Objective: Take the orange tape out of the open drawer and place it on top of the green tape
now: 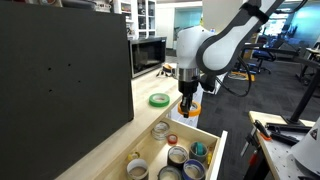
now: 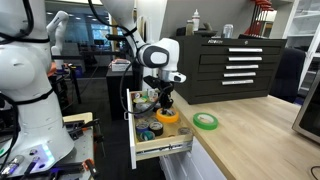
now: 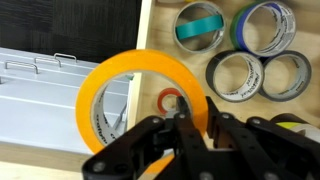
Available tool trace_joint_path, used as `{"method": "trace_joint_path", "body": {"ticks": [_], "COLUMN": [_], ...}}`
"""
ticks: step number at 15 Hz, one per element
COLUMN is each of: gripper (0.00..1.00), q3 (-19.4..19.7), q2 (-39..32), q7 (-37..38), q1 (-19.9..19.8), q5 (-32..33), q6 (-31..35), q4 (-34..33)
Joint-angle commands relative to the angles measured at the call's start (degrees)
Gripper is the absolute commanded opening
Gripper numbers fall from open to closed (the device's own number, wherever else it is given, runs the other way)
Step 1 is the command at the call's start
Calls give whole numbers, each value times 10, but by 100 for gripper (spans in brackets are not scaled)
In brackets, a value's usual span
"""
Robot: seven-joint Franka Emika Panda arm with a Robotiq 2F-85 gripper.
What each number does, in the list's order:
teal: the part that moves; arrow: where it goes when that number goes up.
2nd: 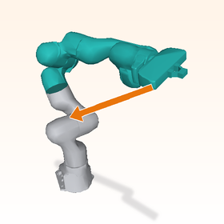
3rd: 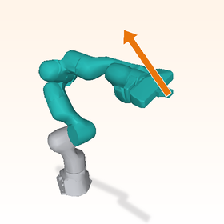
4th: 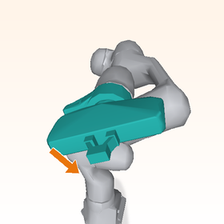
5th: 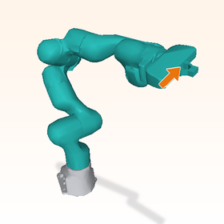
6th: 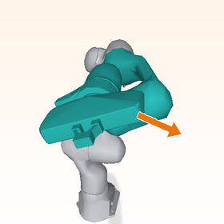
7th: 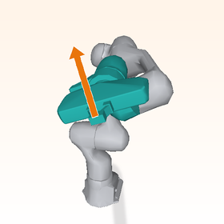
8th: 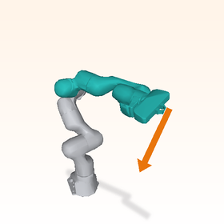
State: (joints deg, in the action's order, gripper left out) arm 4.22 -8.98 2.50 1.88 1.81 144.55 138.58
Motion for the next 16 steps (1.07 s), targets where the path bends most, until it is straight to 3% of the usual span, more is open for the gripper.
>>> {"method": "trace_joint_path", "body": {"ticks": [1,7,16], "gripper": [6,6,6], "q3": [1,4,-1], "q2": [5,-41,-167], "q7": [-6,-45,-138], "q1": [-19,-38,-73], "q5": [26,42,32], "q6": [-49,-48,-58], "q4": [-46,-139,-298]}}
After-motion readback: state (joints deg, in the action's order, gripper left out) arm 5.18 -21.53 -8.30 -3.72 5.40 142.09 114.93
